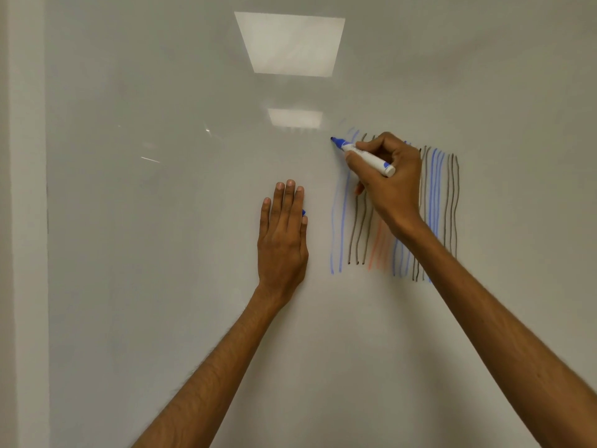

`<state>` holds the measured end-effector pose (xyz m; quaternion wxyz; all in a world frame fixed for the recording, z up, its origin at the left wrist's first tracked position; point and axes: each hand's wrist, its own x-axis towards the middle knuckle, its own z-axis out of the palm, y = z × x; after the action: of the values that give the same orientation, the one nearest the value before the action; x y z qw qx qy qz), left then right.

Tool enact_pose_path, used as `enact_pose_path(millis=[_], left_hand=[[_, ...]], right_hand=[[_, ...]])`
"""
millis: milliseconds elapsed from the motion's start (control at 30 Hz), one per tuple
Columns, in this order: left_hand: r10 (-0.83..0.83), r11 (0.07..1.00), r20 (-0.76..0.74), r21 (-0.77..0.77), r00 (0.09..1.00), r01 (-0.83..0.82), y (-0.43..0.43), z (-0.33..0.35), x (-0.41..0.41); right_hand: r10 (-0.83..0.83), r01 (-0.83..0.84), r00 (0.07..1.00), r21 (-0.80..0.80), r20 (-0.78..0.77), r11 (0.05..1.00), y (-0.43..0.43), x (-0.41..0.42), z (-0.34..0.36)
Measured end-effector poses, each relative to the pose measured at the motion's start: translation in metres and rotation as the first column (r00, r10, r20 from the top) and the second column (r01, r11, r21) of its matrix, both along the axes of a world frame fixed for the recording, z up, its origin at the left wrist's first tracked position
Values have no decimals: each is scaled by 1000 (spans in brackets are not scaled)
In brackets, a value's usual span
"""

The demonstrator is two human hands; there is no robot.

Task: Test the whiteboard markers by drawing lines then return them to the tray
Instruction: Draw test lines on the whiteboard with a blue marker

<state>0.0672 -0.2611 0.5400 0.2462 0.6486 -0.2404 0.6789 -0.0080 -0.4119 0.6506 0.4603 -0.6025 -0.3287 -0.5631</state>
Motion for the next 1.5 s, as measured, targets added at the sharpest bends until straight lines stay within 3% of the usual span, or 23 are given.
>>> enact_pose_path(millis=[500, 633, 1167, 1367, 1500], left_hand=[[-76, 996, -11, -42, 997, 76, -2, 0, 4], [-157, 984, -54, -93, 986, 151, -2, -1, 2], [-204, 979, -137, -39, 969, 200, 7, -21, 1], [-291, 956, -319, -50, 902, 291, 19, -49, -8], [-461, 886, -439, -184, 771, 425, 18, -59, -31]], right_hand=[[-139, 135, 990, -105, -31, 985, 1, -5, -59], [-146, 135, 985, -119, -87, 984, 2, -8, -75], [-139, 112, 968, -136, -209, 984, -1, -17, -146], [-113, 95, 958, -81, -265, 992, 3, -23, -165], [-87, 78, 938, -38, -334, 996, 6, -30, -177]])
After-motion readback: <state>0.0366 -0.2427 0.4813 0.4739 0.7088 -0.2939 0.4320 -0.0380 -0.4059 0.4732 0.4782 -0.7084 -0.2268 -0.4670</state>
